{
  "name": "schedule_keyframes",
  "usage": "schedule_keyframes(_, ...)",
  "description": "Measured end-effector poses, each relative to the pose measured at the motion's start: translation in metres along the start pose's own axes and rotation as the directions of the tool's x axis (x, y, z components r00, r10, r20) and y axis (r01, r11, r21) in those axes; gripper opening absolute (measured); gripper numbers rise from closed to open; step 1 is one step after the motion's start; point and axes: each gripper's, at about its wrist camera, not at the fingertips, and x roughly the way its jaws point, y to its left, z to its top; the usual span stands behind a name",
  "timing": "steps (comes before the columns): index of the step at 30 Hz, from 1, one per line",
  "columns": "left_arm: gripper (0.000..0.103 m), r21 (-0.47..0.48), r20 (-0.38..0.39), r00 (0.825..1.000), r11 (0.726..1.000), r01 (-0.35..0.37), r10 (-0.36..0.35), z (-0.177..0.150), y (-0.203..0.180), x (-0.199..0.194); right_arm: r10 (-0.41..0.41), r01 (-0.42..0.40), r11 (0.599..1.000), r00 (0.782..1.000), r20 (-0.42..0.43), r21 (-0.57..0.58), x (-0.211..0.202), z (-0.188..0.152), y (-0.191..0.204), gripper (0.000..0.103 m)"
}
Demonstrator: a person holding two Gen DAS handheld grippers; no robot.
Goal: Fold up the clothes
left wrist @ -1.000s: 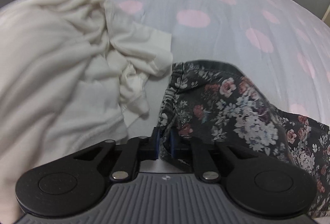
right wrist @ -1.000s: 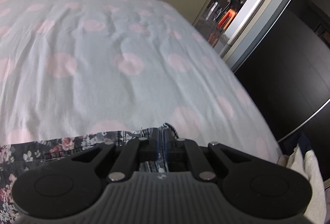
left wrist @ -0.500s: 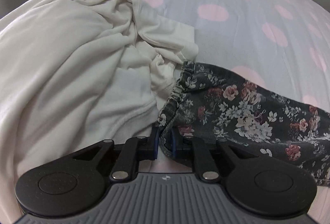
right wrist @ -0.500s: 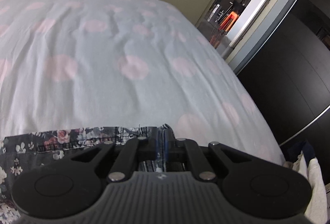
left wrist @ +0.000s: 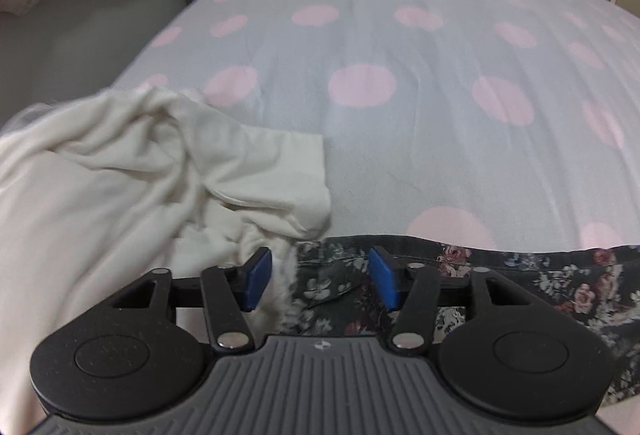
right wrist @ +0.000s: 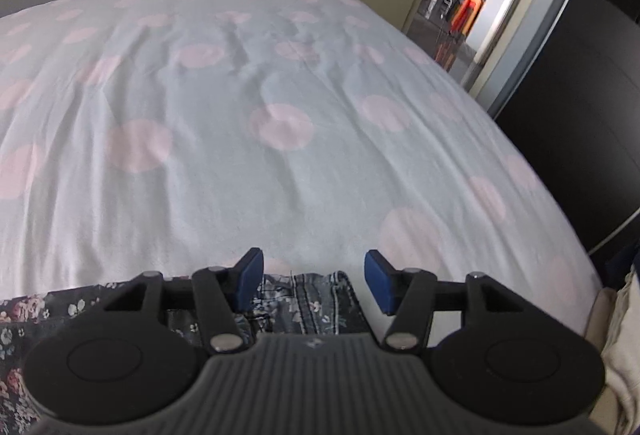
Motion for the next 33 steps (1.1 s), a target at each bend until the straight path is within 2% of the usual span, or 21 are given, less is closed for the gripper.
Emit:
schedule_keyframes(1,0.034,-0.001,0.000,1.000,1.000,-0.003,0.003,-0.001,-0.002,0.005,-0.001,0.001,1.000,1.000,-0.010,0.021,0.005,0.000,-0.004,0.063)
schedule_keyframes(4,0.024,-0.009,0.019,1.000,1.000,-0.024,0.024,-0.007,-0.005,0.013,0.013,-0.008,0.996,0.999,-0.046,0.091,0.020,-0.003,-0.018,0.067)
schedule_keyframes(8,0.017,-0.003,0.031,0.999,0.999,-0.043,0.043,-0.007,-0.008,0.014,0.049,-0.034,0.985,0.995,-0.086,0.171,0.040,-0.010,-0.032,0.063)
schedule_keyframes(9,0.013,-0.006,0.035,0.998,0.999,-0.051,0.051,-0.006,-0.008,0.012,0.081,-0.061,0.979,0.992,-0.092,0.195,0.043,-0.013,-0.033,0.052)
schedule_keyframes(10,0.009,-0.011,0.040,0.997,0.998,-0.058,0.059,-0.006,-0.008,0.010,0.122,-0.102,0.970,0.989,-0.080,0.223,0.044,-0.016,-0.033,0.027)
schedule_keyframes(11,0.009,-0.022,0.046,0.997,0.998,-0.065,0.066,-0.004,-0.006,0.006,0.154,-0.134,0.961,0.986,-0.068,0.242,0.044,-0.018,-0.033,0.026)
schedule_keyframes(12,0.009,-0.033,0.052,0.996,0.997,-0.068,0.069,-0.002,-0.005,0.003,0.121,-0.107,0.972,0.991,-0.056,0.208,0.040,-0.018,-0.026,0.014)
schedule_keyframes(13,0.008,-0.044,0.060,0.996,0.997,-0.064,0.067,0.000,-0.003,-0.002,0.090,-0.081,0.981,0.995,-0.043,0.176,0.036,-0.017,-0.021,0.012)
schedule_keyframes(15,0.008,-0.055,0.093,0.993,0.996,-0.067,0.072,0.005,0.001,-0.012,0.060,-0.061,0.985,0.998,0.008,0.164,0.026,-0.013,-0.018,0.012)
schedule_keyframes(18,0.006,-0.090,0.181,0.979,0.993,-0.077,0.092,0.015,0.007,-0.031,0.028,-0.043,0.979,0.997,0.077,0.201,0.010,-0.006,-0.022,0.011)
schedule_keyframes(19,0.006,-0.111,0.195,0.976,0.991,-0.071,0.092,0.019,0.010,-0.034,0.006,-0.025,0.980,0.995,0.096,0.200,0.006,-0.003,-0.021,0.006)
schedule_keyframes(20,0.006,-0.126,0.199,0.975,0.990,-0.070,0.094,0.022,0.012,-0.035,-0.014,-0.009,0.980,0.993,0.114,0.199,0.003,0.000,-0.020,0.006)
schedule_keyframes(23,0.006,-0.093,0.142,0.983,0.990,-0.102,0.114,0.028,0.006,-0.023,0.000,-0.019,0.980,0.996,0.094,0.199,0.007,0.004,-0.017,0.006)
schedule_keyframes(26,0.008,-0.076,0.085,0.992,0.993,-0.092,0.098,0.027,0.003,-0.013,0.003,-0.014,0.984,0.998,0.063,0.176,0.011,0.004,-0.015,0.007)
schedule_keyframes(27,0.009,-0.069,0.080,0.991,0.993,-0.098,0.104,0.025,0.003,-0.013,-0.001,-0.009,0.984,0.998,0.058,0.177,0.009,0.004,-0.016,0.009)
schedule_keyframes(30,0.023,-0.030,0.097,0.991,0.995,-0.090,0.093,0.014,0.004,-0.028,0.009,-0.019,0.987,0.998,0.061,0.157,-0.003,0.005,-0.024,0.017)
schedule_keyframes(33,0.024,0.020,0.119,0.992,0.999,-0.051,0.048,-0.002,0.007,-0.051,0.055,-0.063,0.991,0.996,0.069,0.115,-0.025,0.000,-0.031,0.017)
